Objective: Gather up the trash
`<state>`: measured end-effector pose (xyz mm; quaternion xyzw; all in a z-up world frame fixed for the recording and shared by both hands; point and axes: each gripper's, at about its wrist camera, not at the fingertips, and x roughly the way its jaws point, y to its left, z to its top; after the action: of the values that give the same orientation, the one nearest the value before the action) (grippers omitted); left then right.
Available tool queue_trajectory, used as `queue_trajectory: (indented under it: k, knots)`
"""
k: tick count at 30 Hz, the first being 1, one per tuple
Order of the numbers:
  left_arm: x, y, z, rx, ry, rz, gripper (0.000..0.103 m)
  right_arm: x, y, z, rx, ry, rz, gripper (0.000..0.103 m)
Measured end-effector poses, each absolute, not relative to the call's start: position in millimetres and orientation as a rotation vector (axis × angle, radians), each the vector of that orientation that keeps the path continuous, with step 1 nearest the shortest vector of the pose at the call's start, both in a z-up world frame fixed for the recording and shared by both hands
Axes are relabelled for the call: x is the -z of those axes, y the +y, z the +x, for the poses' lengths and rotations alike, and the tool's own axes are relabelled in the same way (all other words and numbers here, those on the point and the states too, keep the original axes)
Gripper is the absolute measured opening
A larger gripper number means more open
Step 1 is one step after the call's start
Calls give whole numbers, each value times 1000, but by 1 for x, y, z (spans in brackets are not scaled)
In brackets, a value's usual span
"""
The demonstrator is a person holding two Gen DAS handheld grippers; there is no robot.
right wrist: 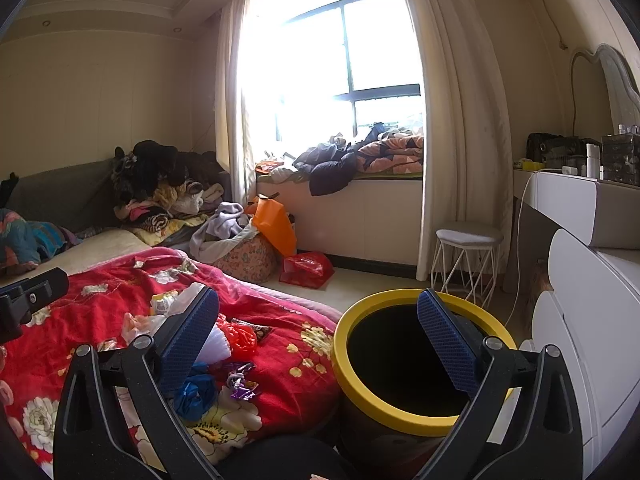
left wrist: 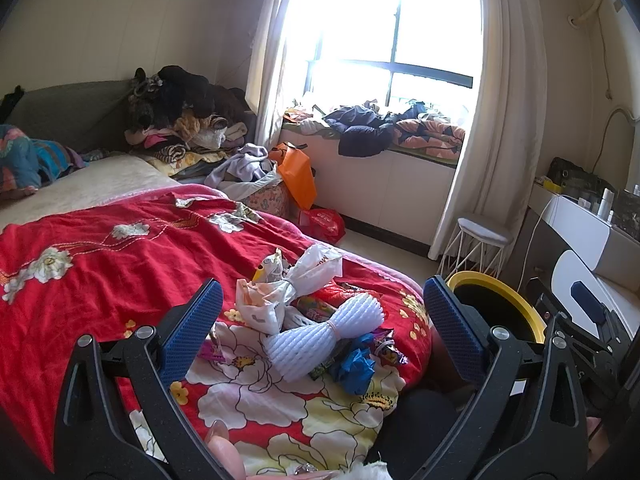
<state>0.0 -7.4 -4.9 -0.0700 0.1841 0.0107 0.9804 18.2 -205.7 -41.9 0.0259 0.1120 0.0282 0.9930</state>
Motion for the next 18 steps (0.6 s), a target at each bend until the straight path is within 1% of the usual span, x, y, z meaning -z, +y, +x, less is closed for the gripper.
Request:
queue_trajectory:
  k: [18]
  knots:
    - [4, -5, -2, -27, 372, -147, 92, 48, -202, 20, -65, 241, 51, 97]
